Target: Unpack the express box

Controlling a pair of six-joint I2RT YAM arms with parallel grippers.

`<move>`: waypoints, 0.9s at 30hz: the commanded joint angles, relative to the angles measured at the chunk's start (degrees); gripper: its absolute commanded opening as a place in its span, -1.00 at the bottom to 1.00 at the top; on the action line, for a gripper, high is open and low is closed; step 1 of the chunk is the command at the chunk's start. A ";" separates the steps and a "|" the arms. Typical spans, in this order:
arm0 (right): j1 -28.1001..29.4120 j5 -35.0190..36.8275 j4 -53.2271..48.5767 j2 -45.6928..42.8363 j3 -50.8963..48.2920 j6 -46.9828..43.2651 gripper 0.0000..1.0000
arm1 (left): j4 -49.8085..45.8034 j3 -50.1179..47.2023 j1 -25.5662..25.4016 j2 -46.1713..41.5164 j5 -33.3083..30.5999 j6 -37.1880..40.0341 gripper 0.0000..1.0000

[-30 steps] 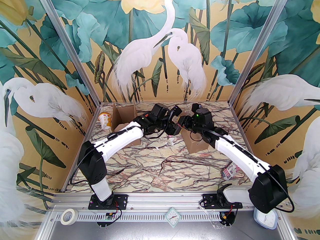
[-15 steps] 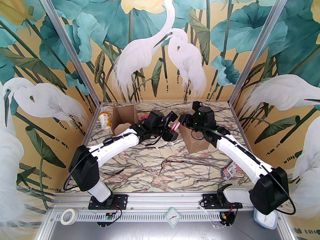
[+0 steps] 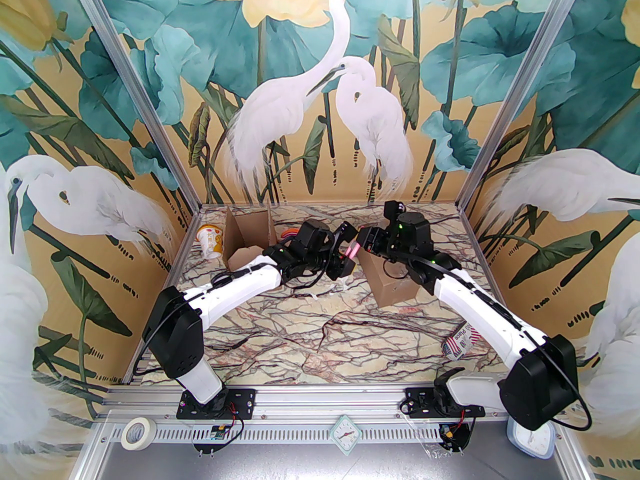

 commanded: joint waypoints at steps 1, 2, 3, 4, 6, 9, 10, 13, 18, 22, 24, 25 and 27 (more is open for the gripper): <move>0.22 -2.14 3.31 -1.98 -1.05 -1.22 -0.87 | 0.42 3.34 0.12 0.79 1.18 0.34 -0.53; 0.20 -2.57 4.37 -2.19 -1.99 -1.51 -0.83 | 0.33 3.96 0.19 0.73 0.96 0.44 -0.55; 0.15 -2.59 5.44 -2.45 -2.90 -1.51 -0.79 | 0.16 4.52 0.12 0.82 0.90 0.61 -0.56; 0.16 -2.61 6.74 -2.82 -4.16 -1.30 -0.70 | -0.11 5.13 0.13 0.83 0.84 0.74 -0.58; 0.16 -2.17 9.38 -3.57 -6.04 -0.88 -0.39 | -0.46 6.17 -0.07 0.63 0.51 1.36 -0.59; 0.31 -1.98 13.18 -4.50 -7.93 -0.77 -0.08 | -0.64 7.10 -0.66 0.30 -1.06 2.30 -0.60; 0.31 -1.98 14.07 -4.73 -8.25 -0.95 -0.04 | -0.66 7.46 -0.85 0.28 -1.41 2.54 -0.60; 0.31 -3.01 15.97 -4.61 -8.44 -1.42 -0.03 | -0.83 8.66 -1.68 0.16 -2.35 3.93 -0.61; 0.29 -4.27 17.15 -3.63 -7.64 -1.87 -0.09 | -1.73 10.29 -3.02 0.32 -2.97 8.16 -0.61; 0.31 -3.18 17.03 -3.93 -7.60 -2.06 -0.12 | -3.90 12.06 -3.91 0.72 -3.36 11.00 -0.61; 0.31 -2.36 16.93 -4.39 -7.82 -2.12 -0.12 | -4.62 12.50 -4.40 0.79 -3.88 12.09 -0.61; 0.30 -1.80 16.99 -4.60 -8.07 -2.13 -0.12 | -5.17 12.80 -4.79 0.85 -4.14 12.92 -0.61; 0.31 -1.20 16.62 -4.93 -8.10 -2.28 -0.12 | -5.77 13.05 -5.55 0.99 -4.86 14.32 -0.61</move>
